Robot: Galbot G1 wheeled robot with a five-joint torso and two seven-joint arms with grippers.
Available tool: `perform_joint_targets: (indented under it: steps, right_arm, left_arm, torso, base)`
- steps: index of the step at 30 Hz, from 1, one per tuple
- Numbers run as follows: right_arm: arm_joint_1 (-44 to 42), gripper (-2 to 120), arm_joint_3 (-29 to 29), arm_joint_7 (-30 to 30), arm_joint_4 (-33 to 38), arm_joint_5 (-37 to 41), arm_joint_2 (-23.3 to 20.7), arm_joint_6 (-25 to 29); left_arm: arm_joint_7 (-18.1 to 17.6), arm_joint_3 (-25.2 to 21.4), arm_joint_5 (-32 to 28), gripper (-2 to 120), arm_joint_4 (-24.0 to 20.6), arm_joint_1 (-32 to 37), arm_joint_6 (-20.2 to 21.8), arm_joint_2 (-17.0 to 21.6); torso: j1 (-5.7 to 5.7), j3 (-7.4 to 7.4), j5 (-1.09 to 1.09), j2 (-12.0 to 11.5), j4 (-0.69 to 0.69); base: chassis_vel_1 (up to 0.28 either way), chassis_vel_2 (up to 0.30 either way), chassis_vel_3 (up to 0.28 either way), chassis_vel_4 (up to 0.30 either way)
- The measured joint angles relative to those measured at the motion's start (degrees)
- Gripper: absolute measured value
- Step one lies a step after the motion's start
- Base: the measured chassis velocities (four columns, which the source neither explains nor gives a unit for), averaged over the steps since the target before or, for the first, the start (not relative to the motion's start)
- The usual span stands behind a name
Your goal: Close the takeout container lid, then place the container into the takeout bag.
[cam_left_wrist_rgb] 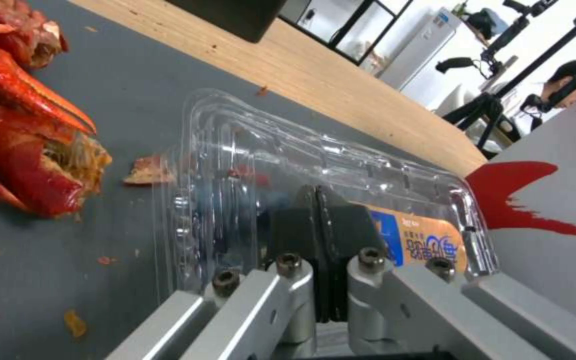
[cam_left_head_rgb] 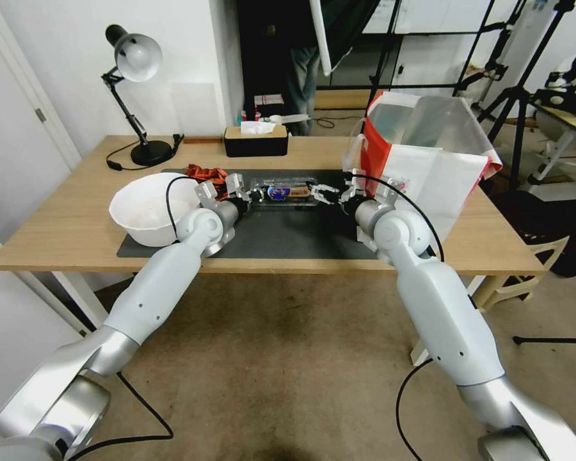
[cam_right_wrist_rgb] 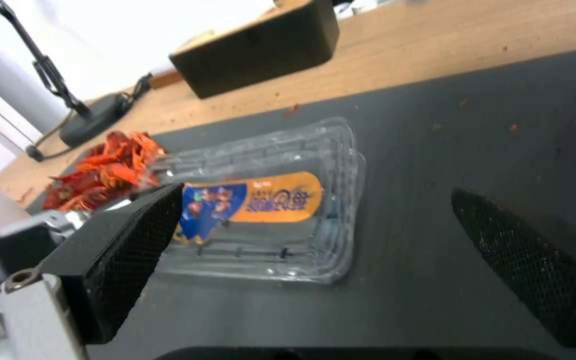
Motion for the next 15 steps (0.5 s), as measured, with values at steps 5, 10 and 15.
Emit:
perform_joint_targets:
  steps: [5,10,15]
  right_arm:
    - [1.47,100,-0.68,-1.79,-3.02,-0.05,-0.79,-1.15]
    - [2.73,100,-1.41,-3.02,-5.14,-0.13,-0.98,-1.41]
    - [4.18,100,-2.38,-4.08,-7.48,-0.38,-0.96,-1.54]
  left_arm:
    - [0.21,-0.05,0.01,0,0.95,-0.33,0.0,-0.41]
    - [0.33,-0.06,0.03,0,1.19,-0.39,-0.02,-0.6]
    - [0.38,-0.01,0.04,0,0.88,-0.36,-0.04,-0.56]
  torso:
    - [0.0,0.0,0.0,0.0,0.0]
    - [-0.01,0.0,0.0,0.0,0.0]
    - [-0.01,0.0,0.0,0.0,0.0]
  base:
    - [0.0,0.0,0.0,0.0]
    - [0.0,0.0,0.0,0.0]
    - [0.0,0.0,0.0,0.0]
